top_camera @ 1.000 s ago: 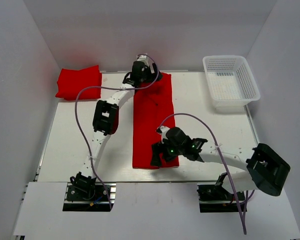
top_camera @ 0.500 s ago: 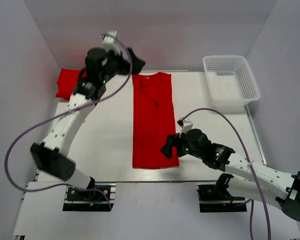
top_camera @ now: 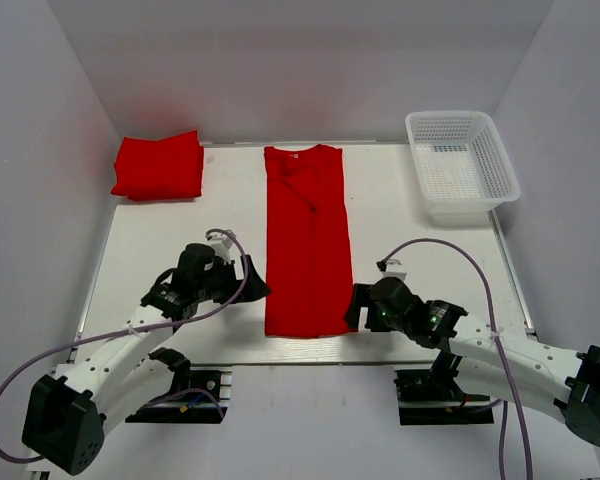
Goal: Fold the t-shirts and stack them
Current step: Grab the bottom of the folded rectangular tshirt with both arms
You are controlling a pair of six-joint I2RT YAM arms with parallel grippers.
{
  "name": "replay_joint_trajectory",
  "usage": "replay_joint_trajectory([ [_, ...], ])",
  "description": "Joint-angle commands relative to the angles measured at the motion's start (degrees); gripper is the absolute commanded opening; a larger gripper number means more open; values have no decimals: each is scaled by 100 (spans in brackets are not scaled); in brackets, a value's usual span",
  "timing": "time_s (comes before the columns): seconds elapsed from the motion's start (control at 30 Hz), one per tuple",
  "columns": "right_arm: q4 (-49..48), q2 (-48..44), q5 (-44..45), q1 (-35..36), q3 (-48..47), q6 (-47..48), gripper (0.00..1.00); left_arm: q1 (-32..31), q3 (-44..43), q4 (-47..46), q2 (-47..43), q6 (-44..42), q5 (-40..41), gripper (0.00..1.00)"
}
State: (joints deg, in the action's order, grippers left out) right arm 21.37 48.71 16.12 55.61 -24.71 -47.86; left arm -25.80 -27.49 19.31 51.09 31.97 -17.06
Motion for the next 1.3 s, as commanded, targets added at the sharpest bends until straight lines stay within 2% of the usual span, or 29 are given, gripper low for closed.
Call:
replay_joint_trajectory([
  [0.0, -80, -11, 40, 2, 220, -391, 90, -144, 40, 178, -134, 29, 27, 100],
  [0.27, -396, 332, 137, -7, 265, -479, 90, -794, 866, -357, 445, 467, -140, 100],
  [0.4, -580, 639, 14, -15, 282, -514, 90, -1364, 920, -235, 446, 731, 448, 100],
  [0.5, -774, 762, -126, 2, 318, -523, 90, -1611, 920, -313, 612, 863, 677, 95],
  [0.6, -836, 956, -267, -7, 318, -541, 88, -1989, 736, -253, 1121, 978, 853, 86],
  [0.63, -853, 991, -319, -16, 326, -567, 86, -2190, 675, -174, 1262, 978, 1036, 78],
  [0.67, -923, 1018, -320, -7, 370, -576, 84, -2271, 622, -104, 1394, 1030, 1116, 75],
  [0.7, -950, 1035, -363, -16, 379, -654, 78, -2358, 561, -103, 1499, 1083, 1265, 71],
  [0.73, -976, 1044, -434, -16, 414, -681, 76, -2420, 560, -103, 1692, 1084, 1319, 62],
  [0.8, -1073, 1027, -539, -7, 484, -707, 69, -2569, 560, -103, 1825, 1154, 1389, 54],
  [0.83, -1073, 992, -566, -7, 493, -708, 61, -2631, 560, -51, 1878, 1224, 1390, 49],
  [0.9, -1064, 974, -653, -7, 537, -725, 50, -2684, 560, -50, 1878, 1312, 1442, 46],
  [0.93, -1073, 939, -663, 2, 581, -743, 38, -2684, 560, -50, 1878, 1391, 1512, 43],
  [0.97, -1082, 904, -680, -7, 599, -743, 33, -2737, 560, -50, 1878, 1470, 1565, 36],
  [1.03, -1090, 807, -680, -16, 643, -743, 23, -2737, 560, 116, 1765, 1531, 1644, 32],
  [1.1, -1073, 676, -672, 2, 660, -699, 3, -2789, 560, 117, 1598, 1532, 1706, 23],
  [1.13, -1073, 658, -611, 2, 686, -716, 0, -2790, 560, 117, 1545, 1584, 1758, 17],
  [1.17, -1030, 579, -601, -7, 678, -716, 0, -2790, 560, 117, 1492, 1585, 1759, 8],
  [1.2, -1029, 500, -601, 11, 678, -655, 0, -2790, 482, 117, 1492, 1585, 1759, 2],
  [1.27, -1020, 455, -584, 2, 625, -602, 0, -2790, 350, 178, 1430, 1524, 1828, 0],
])
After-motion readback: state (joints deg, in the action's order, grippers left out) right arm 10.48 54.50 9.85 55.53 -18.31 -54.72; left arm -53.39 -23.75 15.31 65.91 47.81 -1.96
